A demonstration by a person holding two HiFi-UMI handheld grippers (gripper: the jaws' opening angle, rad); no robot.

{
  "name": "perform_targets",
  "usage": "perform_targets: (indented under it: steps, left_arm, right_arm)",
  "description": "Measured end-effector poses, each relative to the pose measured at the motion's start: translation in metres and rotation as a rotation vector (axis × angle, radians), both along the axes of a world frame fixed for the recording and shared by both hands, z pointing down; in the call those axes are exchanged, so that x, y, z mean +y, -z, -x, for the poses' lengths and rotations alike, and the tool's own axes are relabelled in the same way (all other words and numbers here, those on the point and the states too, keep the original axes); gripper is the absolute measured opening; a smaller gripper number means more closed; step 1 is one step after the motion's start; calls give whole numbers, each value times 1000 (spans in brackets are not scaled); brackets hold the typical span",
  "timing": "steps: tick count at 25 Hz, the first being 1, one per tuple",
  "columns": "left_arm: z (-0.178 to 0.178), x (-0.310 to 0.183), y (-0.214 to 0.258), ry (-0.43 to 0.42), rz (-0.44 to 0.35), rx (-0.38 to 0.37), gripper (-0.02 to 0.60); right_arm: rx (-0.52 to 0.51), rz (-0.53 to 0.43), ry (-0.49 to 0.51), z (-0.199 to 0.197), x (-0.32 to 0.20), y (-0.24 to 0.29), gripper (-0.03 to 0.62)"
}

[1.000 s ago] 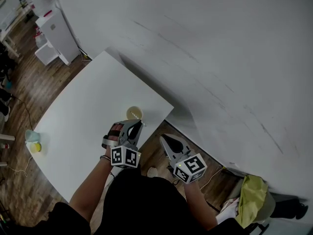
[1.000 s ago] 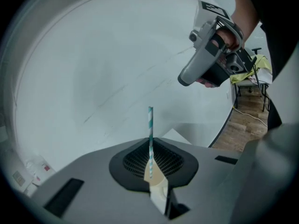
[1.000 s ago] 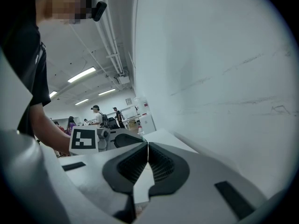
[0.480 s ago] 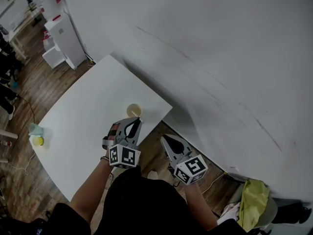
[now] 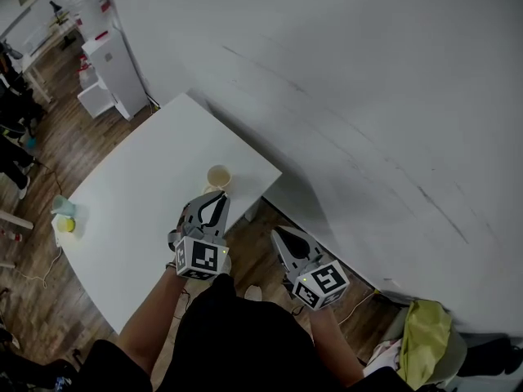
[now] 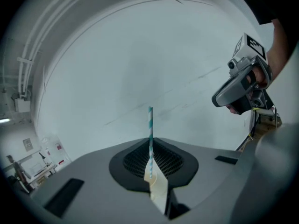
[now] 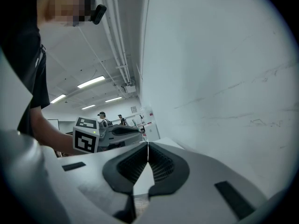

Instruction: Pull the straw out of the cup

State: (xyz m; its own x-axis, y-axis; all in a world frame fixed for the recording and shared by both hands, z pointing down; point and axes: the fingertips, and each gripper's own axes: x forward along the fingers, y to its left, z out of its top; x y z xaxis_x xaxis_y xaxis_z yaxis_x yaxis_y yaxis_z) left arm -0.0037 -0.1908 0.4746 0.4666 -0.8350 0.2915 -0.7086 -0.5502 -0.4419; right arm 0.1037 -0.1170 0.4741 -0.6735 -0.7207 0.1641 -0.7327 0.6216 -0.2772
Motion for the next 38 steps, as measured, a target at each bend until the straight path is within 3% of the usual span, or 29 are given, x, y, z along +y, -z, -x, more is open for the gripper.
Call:
perform_targets:
  steps: [12,31,34,38]
  left_arm:
    - [-8,44,31,43,-2,81,37]
    - [28,50,85,-3,-30,285,37]
    - [40,51,86,9,-20,270,37]
    - [54,51,84,20,-11,319,37]
  right_arm:
    - [-72,-59,3,-20,26,27,23]
    - [-97,-142,-77,-2,22,78,23]
    - [-90,-151,-93,-1,24,84,21]
    - [-67,-153,-103,2,24,86,21]
